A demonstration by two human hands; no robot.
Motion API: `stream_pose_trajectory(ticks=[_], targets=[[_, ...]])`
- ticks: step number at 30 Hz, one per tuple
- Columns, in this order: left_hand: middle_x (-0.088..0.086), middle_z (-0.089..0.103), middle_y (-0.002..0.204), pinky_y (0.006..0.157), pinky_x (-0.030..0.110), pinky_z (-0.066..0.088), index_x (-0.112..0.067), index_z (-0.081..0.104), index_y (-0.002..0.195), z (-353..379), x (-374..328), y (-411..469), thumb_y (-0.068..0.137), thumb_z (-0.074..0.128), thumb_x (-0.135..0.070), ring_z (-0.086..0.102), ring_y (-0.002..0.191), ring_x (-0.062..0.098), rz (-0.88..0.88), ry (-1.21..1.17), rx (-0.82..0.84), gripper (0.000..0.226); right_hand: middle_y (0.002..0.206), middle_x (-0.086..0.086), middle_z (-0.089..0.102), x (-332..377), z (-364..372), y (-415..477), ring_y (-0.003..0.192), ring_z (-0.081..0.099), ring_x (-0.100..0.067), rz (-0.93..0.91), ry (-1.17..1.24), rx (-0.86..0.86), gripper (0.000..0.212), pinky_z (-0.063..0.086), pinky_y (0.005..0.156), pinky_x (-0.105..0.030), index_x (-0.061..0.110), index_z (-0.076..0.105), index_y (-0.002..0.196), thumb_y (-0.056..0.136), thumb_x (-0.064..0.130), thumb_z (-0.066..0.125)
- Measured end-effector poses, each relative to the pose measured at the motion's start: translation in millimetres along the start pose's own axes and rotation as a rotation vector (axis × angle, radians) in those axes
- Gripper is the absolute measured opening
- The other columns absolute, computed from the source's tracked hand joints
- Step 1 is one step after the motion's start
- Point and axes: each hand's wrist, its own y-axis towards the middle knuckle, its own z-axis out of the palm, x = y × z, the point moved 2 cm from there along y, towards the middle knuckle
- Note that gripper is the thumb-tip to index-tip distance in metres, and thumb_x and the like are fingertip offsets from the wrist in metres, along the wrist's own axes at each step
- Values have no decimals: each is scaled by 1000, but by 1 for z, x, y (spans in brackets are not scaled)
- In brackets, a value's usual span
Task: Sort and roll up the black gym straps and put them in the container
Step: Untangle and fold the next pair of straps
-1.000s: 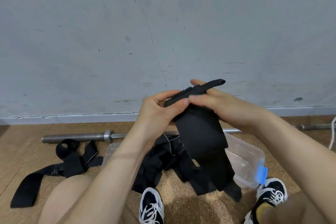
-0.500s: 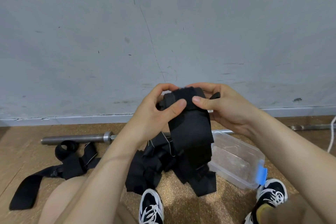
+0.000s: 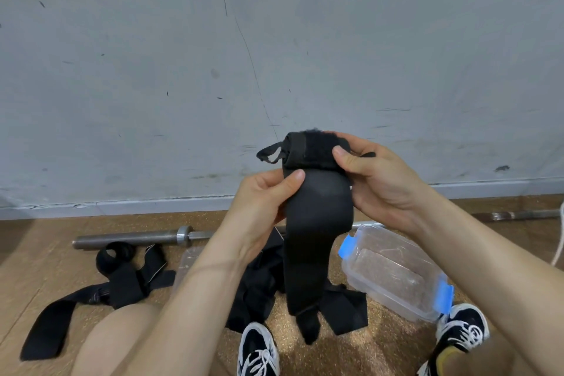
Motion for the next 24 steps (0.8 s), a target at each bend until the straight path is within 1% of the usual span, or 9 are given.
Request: stream_pose_trajectory(ticks=[4,6,8,10,13,16,18,21,24], targets=[[8,77,97,66,26,58,-10,71,104,3,4,0,93,62,-5,74,88,20,38,24,-79,15,124,-17,66,-1,4,-2,108,65,-23,-24,-81,-9,36,55,91,-37,6,56,134,98,1,52],[4,77,95,63,27,58,-12,72,103,5,5,-1,88,68,-2,75,87,19,59,61,-133,18,118,-19,66,0,6,-4,103,66,-21,-44,-111,3,36,57,91,-33,6,56,132,97,-1,52],[4,77,95,65,27,59,-10,73,102,6,4,0,84,73,1,74,88,19,81,77,-151,22,119,-27,64,2,6,-5,103,65,-28,-52,-210,27,34,55,96,-41,10,58,130,97,1,55],[5,77,96,69,28,59,-10,73,102,7,3,0,81,75,2,74,90,19,92,76,-136,24,118,-27,65,5,5,-7,101,67,-32,-47,-319,52,30,54,97,-49,17,62,125,96,8,59],[8,77,101,76,33,59,-11,73,107,9,7,-1,77,77,-5,73,97,23,70,72,-76,30,103,-15,72,10,4,-9,90,69,-20,-95,-484,48,27,60,85,-39,18,64,122,96,11,62],[8,76,105,76,31,59,-13,71,111,11,7,-2,73,75,-19,72,99,23,66,62,20,38,91,-3,72,15,5,-11,81,68,-11,-146,-567,46,26,58,77,-30,18,64,118,95,5,62],[8,75,107,75,29,58,-14,68,115,8,1,-1,74,71,-25,72,99,21,87,39,53,42,92,-4,71,20,4,-10,82,66,-13,-166,-585,47,29,57,78,-33,21,63,115,94,1,61],[10,73,109,72,28,57,-11,62,125,3,-10,-3,79,65,-34,72,97,22,124,48,26,51,101,-12,70,24,4,-12,87,65,-19,-176,-612,80,30,57,81,-40,21,64,114,94,-1,61],[9,76,101,72,29,58,-13,70,114,3,-14,-7,83,67,-25,73,95,22,222,100,-28,33,106,-17,70,21,4,-12,90,68,-23,-126,-550,77,32,58,83,-41,23,61,121,95,4,62]])
